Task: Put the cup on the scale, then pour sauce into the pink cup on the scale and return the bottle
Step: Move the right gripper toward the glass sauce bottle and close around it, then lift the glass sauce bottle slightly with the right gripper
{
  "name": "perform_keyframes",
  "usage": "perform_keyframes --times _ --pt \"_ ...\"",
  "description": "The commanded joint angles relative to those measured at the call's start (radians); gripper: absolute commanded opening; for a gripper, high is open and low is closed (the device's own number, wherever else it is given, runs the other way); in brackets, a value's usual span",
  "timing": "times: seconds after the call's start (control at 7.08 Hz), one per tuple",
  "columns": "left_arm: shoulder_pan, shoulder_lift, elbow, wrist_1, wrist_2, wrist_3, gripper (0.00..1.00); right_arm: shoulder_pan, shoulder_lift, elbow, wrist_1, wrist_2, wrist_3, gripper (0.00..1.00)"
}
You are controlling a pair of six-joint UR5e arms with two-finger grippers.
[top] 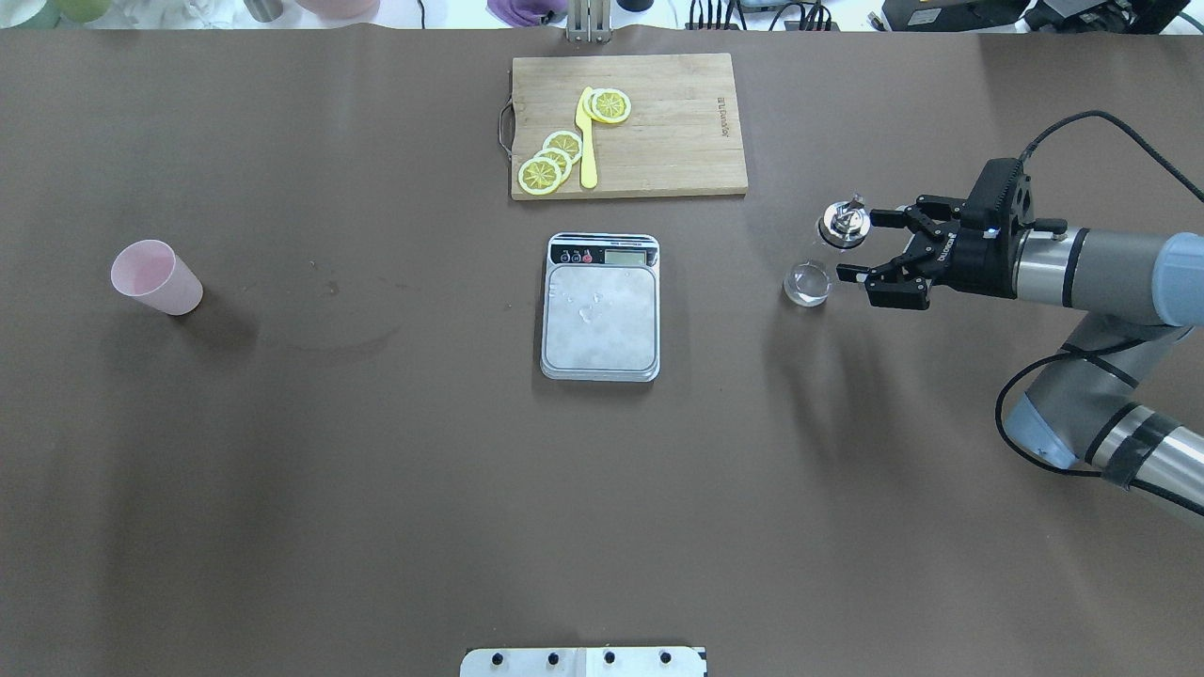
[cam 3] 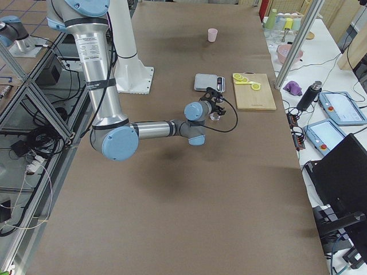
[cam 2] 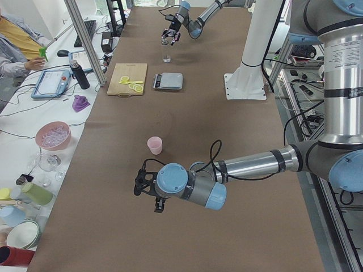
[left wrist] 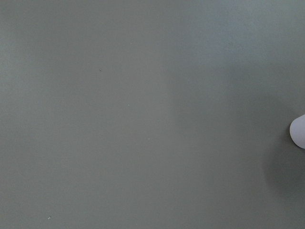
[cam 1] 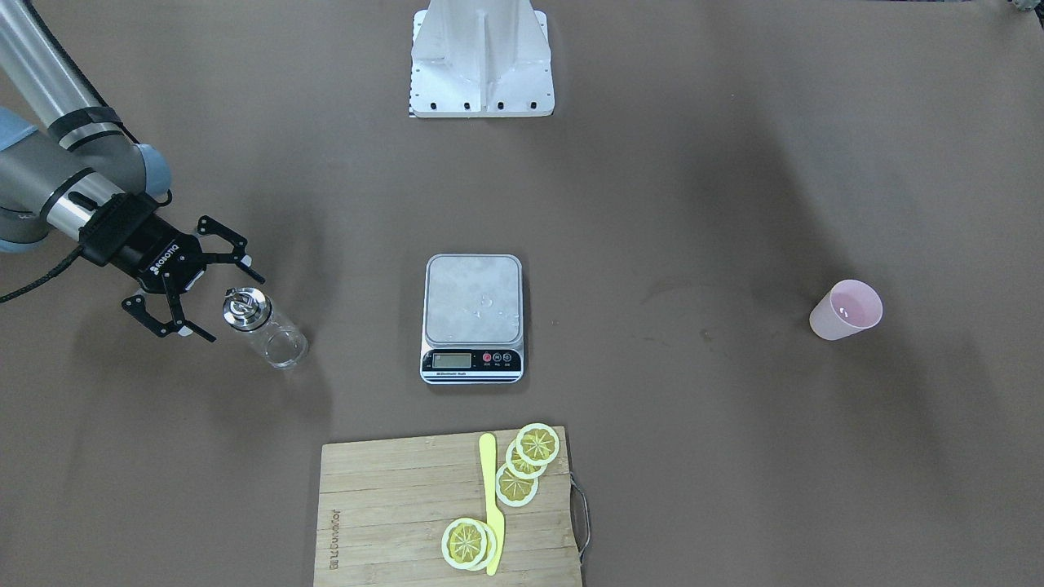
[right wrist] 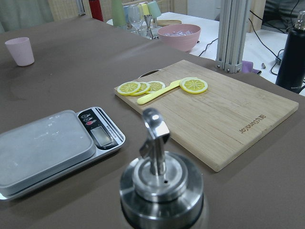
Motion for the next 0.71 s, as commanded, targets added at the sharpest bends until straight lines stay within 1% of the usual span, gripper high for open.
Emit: perform_keyframes --times 0.0,0.14,0.28,0.57 --pt "0.000 -0.004 0.001 0.000 0.000 0.000 0.99 -0.019 0.023 -0.022 0.023 -0.055 0.021 0.98" --pt "0.000 -0.004 0.001 0.000 0.000 0.000 0.99 -0.033 0.024 -0.027 0.024 -0.061 0.030 0.98" --pt "0.000 -0.004 0.001 0.002 0.000 0.001 0.99 -0.054 0.025 -0.033 0.026 -0.092 0.032 0.98" --pt "0.000 -0.005 0.001 0.002 0.000 0.000 0.98 -0.059 0.028 -0.034 0.024 -0.101 0.032 0.97"
